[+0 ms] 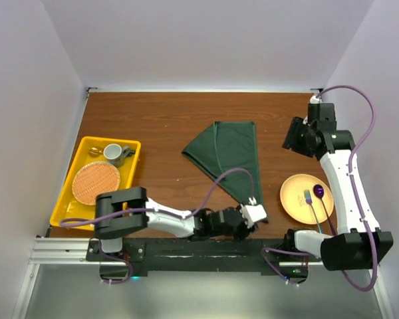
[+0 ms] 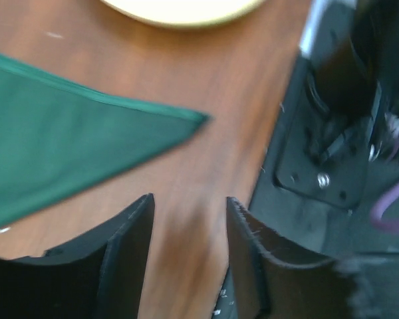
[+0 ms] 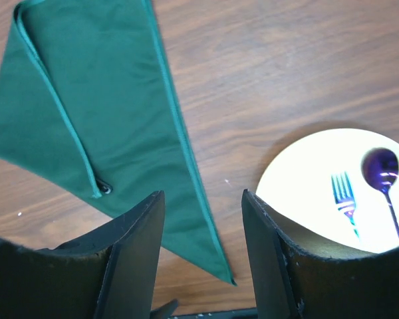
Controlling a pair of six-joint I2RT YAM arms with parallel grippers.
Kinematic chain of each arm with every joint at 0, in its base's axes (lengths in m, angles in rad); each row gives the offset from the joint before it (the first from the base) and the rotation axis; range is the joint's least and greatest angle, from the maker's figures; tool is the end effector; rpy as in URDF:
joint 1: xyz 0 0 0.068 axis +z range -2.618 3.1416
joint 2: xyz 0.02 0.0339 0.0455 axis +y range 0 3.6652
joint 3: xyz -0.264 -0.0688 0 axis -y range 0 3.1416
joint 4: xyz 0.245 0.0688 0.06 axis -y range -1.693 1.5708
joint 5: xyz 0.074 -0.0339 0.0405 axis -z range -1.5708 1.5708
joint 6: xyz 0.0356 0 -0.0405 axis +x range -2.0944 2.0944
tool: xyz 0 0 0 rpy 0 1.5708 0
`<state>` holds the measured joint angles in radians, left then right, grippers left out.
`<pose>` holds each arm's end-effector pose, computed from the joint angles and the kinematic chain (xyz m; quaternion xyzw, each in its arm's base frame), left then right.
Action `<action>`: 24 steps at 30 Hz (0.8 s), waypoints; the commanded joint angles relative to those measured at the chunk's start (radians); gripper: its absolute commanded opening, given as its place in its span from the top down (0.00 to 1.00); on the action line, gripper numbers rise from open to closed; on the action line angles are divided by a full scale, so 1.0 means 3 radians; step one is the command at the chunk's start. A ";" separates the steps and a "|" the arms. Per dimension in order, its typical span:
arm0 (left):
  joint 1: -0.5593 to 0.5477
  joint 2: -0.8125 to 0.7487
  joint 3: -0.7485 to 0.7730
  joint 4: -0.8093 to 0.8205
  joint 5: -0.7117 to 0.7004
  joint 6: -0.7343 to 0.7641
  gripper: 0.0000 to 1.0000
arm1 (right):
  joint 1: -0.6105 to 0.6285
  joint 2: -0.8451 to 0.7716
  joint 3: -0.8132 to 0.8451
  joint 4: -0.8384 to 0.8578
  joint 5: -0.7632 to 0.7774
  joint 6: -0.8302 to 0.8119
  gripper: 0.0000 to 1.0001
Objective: Fold the napkin, place the utensils inside, and roll it up
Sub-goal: Fold the napkin
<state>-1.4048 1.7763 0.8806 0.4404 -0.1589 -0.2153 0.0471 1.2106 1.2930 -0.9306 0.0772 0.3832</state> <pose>0.0670 -0.3658 0.1702 0.4391 0.7241 -0.3357 0.4125 0.2385 0.0085 0.3584 0.1698 0.9193 0.0401 0.3528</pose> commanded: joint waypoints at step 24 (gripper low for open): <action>-0.0374 0.1370 0.1017 0.0629 -0.1085 0.1418 0.51 | -0.0147 -0.0226 0.0185 -0.0247 -0.0447 -0.0377 0.44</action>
<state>-1.5127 2.1422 1.1385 0.5911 -0.4000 0.1764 0.0059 1.1801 1.3136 -0.9894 -0.0269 0.2882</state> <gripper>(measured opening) 0.509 0.560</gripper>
